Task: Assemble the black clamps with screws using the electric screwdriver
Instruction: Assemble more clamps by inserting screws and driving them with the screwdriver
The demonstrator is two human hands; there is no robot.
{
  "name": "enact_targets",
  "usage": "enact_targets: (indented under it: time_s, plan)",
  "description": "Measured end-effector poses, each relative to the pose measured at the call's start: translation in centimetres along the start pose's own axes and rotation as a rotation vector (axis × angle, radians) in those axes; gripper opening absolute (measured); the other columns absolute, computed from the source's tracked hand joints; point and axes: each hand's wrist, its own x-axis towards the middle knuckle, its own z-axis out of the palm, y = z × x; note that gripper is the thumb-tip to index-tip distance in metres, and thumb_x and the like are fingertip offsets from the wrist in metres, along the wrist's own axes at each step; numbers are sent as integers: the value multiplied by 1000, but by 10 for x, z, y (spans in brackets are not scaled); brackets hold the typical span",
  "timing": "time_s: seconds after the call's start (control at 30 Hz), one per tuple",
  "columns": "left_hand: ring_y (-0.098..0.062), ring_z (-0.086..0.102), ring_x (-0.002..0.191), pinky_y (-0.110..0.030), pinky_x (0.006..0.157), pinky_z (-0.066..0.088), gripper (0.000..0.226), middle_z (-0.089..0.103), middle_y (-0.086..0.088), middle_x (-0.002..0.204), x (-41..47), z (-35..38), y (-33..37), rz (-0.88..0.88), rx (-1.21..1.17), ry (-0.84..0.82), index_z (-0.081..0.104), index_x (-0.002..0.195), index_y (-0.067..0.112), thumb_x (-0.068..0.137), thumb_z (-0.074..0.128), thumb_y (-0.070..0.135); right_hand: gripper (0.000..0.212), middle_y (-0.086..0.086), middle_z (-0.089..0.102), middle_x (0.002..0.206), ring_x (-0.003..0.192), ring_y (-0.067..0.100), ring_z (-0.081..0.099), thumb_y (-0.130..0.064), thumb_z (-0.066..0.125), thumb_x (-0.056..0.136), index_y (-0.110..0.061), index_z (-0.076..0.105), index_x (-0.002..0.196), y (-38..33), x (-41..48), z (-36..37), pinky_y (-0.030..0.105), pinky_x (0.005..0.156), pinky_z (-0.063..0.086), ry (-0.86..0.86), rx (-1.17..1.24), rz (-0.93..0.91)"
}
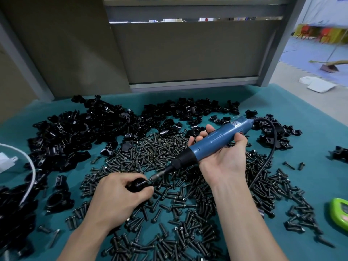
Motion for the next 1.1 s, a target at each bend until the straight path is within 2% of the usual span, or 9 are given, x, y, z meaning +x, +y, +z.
enact_targets:
  time_s: [0.03,0.1,0.2,0.33,0.43,0.53,0.6,0.77,1.1]
  plan:
    - [-5,68,64,-31,61,56,12,72,19,68,0,0,0,-1,-2,8,74,85,56,76,81,54,52,12,60,86,69,25,57,-52,52,93,-4,65,109,0,-1,0,49,98,50,-17,-4,-7]
    - [-6,68,64,-32,62,57,12,72,18,68,0,0,1,-4,-17,15,74,85,55,76,81,52,38,12,60,85,69,25,58,-33,64,86,-4,65,111,0,-4,2,48,94,54,-42,-22,-34]
    - [-9,69,61,-34,62,57,11,73,15,68,0,0,1,-8,-48,1,76,85,52,77,83,48,42,11,62,82,64,23,58,-2,66,70,-5,62,112,3,-6,7,40,84,54,-49,-58,-46]
    - [-15,70,60,-37,61,56,10,74,10,68,2,0,5,2,-146,-6,79,84,47,77,85,45,39,9,63,75,57,17,56,12,65,70,-6,58,104,5,-6,12,34,67,58,20,-116,-86]
    - [-17,67,59,-34,56,51,16,73,8,67,1,0,11,42,-167,-21,79,83,40,72,81,52,26,8,62,71,54,14,54,13,61,84,-7,53,99,2,-4,12,31,61,56,44,-118,-114]
    - [-19,67,59,-30,53,50,18,72,7,67,0,-3,11,37,-194,-43,79,83,36,72,80,50,21,8,60,72,54,14,53,11,57,87,-7,52,96,4,-3,13,30,60,54,27,-95,-116]
    - [-17,67,57,-29,53,49,26,72,5,67,0,-4,11,28,-222,-56,79,83,35,68,76,56,19,8,59,72,53,14,52,11,54,89,-8,51,92,6,-3,13,29,60,53,15,-78,-121]
    - [-12,57,53,-29,53,42,34,70,-9,67,1,-6,13,18,-323,-134,80,81,26,67,76,57,21,6,58,69,52,13,51,11,47,89,-9,50,84,8,-5,14,27,59,51,-36,-27,-123]
    - [-14,56,54,-29,53,41,31,72,-12,69,0,-8,15,-8,-381,-187,82,79,27,65,79,54,22,4,55,68,51,12,49,9,44,86,-10,51,79,11,-5,10,25,59,51,-71,3,-81]
